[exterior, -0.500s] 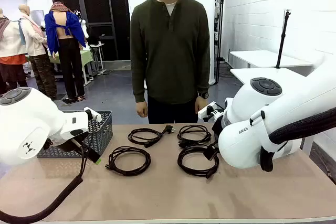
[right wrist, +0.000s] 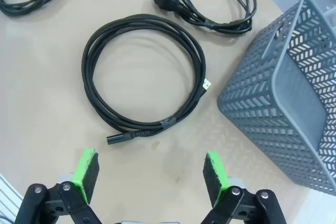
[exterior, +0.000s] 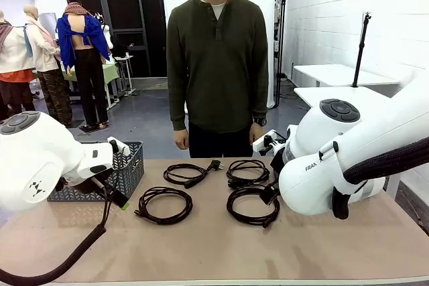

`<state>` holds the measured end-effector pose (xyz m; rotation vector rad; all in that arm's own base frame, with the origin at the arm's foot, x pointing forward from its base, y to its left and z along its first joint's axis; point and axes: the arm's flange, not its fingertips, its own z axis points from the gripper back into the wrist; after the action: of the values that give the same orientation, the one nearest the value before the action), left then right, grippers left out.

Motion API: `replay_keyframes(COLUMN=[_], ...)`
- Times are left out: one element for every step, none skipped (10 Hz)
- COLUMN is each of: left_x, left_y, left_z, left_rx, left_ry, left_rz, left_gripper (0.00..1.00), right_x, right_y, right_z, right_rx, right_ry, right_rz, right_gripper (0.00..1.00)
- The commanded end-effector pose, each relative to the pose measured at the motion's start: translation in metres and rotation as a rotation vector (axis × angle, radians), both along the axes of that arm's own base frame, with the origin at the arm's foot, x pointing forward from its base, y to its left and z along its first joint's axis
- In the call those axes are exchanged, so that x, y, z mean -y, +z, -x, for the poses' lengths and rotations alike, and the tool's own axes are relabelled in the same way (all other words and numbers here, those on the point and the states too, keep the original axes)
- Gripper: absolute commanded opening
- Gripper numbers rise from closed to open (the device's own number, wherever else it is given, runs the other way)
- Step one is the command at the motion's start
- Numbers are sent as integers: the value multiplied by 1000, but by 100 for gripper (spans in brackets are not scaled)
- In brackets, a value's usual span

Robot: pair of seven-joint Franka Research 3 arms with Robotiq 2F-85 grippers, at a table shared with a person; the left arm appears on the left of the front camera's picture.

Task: Organize the cables according to human instructions.
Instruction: Pick up a bundle of cables and place it in the basket indicated by the human.

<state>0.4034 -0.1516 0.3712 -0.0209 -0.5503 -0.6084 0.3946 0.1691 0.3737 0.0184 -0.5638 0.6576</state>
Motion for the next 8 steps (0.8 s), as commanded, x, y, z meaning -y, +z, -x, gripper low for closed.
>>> replay_keyframes(left_x=[-1, -1, -1, -1, -1, -1, 0, 4], left_y=[0, 0, 0, 0, 0, 0, 0, 11], left_z=[0, 0, 0, 0, 0, 0, 0, 3], left_rx=[0, 0, 0, 0, 0, 0, 0, 26], left_ry=[2, 2, 2, 2, 2, 2, 0, -22], left_rz=[1, 1, 1, 1, 1, 1, 0, -28], left_gripper=[100, 100, 100, 100, 100, 100, 100, 100], right_x=[0, 0, 0, 0, 0, 0, 0, 1], right_y=[0, 0, 0, 0, 0, 0, 0, 7], right_z=[0, 0, 0, 0, 0, 0, 0, 2], right_rx=[0, 0, 0, 0, 0, 0, 0, -19], right_ry=[-1, -1, -1, -1, -1, -1, 0, 13], right_rz=[-1, -1, -1, -1, -1, -1, 0, 2], right_gripper=[100, 100, 100, 100, 100, 100, 100, 100])
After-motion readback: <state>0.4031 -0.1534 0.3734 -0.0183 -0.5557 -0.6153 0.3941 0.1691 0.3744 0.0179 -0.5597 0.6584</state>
